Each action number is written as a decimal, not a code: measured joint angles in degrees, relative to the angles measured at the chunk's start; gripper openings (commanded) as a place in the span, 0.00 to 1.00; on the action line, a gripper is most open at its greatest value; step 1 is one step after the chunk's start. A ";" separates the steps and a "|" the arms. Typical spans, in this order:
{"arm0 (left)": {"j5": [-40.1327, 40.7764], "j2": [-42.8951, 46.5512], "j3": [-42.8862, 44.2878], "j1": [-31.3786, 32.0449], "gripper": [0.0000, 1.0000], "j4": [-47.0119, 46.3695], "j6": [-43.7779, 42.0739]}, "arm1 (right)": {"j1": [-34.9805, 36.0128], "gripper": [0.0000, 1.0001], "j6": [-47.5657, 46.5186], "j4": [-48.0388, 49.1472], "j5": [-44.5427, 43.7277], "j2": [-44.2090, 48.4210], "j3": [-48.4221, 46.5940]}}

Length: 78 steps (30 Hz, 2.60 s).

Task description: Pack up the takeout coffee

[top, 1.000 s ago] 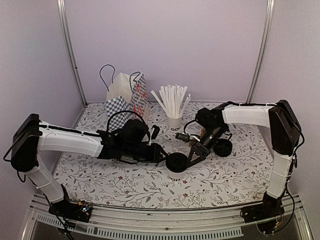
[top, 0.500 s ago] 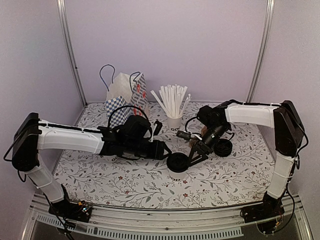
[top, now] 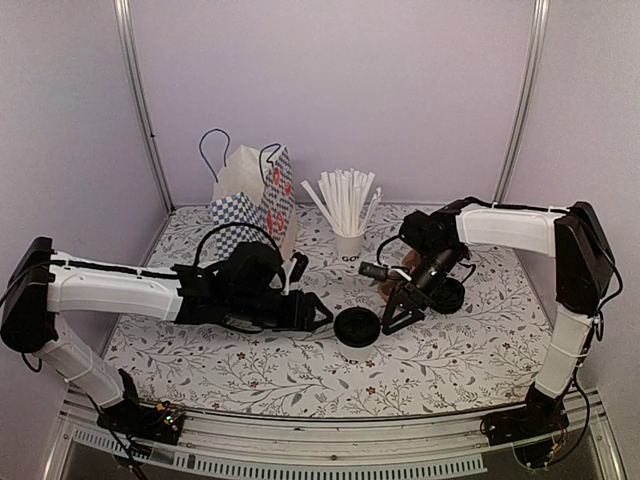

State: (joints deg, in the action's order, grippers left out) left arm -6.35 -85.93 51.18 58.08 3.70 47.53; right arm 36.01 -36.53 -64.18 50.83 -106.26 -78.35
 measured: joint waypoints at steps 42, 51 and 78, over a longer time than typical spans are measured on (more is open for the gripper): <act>-4.17 1.09 -3.78 -0.83 0.62 -6.01 -3.37 | 0.76 0.59 -0.87 1.01 0.15 3.28 3.08; 1.01 4.96 1.33 3.89 0.64 -1.18 -14.62 | -2.36 0.59 -0.81 2.84 -1.33 8.13 3.10; 10.78 -7.96 27.82 8.81 0.92 23.50 -36.50 | -33.07 0.99 13.35 34.80 -1.81 35.91 22.84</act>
State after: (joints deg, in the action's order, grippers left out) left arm 4.43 -93.89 79.00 66.89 27.20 11.03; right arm 2.94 -23.18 -29.39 49.01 -70.35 -55.51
